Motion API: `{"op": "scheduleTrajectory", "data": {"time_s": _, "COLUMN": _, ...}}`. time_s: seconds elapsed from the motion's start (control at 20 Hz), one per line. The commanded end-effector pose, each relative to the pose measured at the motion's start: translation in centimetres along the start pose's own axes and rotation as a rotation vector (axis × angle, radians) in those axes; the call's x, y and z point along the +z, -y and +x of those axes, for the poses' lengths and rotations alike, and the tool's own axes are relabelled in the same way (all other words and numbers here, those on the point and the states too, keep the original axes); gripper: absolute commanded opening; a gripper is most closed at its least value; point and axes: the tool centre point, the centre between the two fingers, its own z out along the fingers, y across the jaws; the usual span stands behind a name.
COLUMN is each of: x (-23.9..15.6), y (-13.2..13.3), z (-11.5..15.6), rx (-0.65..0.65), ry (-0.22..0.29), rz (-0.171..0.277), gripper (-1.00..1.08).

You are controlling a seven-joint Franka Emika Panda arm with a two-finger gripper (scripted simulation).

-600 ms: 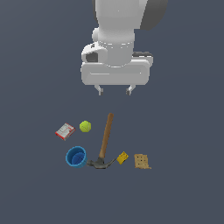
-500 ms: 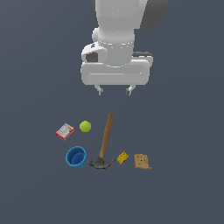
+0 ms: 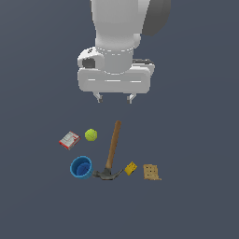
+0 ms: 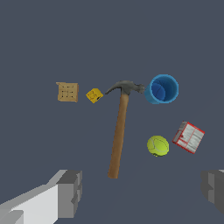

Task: Pick up a designated object from a clutter of objects.

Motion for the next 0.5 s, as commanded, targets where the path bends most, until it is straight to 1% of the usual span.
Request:
{"op": "scheduleTrajectory", "data": {"time_s": 0.0, "x": 0.0, "y": -0.1, "z": 0.0, "rx": 0.0, "ry": 0.0, "rz": -0.001, "gripper": 1.0}}
{"op": "scheduleTrajectory", "data": {"time_s": 0.2, "x": 0.6, "y": 0.0, "z": 0.2, "rx": 0.006, "ry": 0.001, "rz": 0.001, "gripper": 1.0}}
{"op": "scheduleTrajectory", "data": {"time_s": 0.45, "x": 2.9, "y": 0.2, "z": 0.8, "rx": 0.03, "ry": 0.007, "rz": 0.006, "gripper": 1.0}}
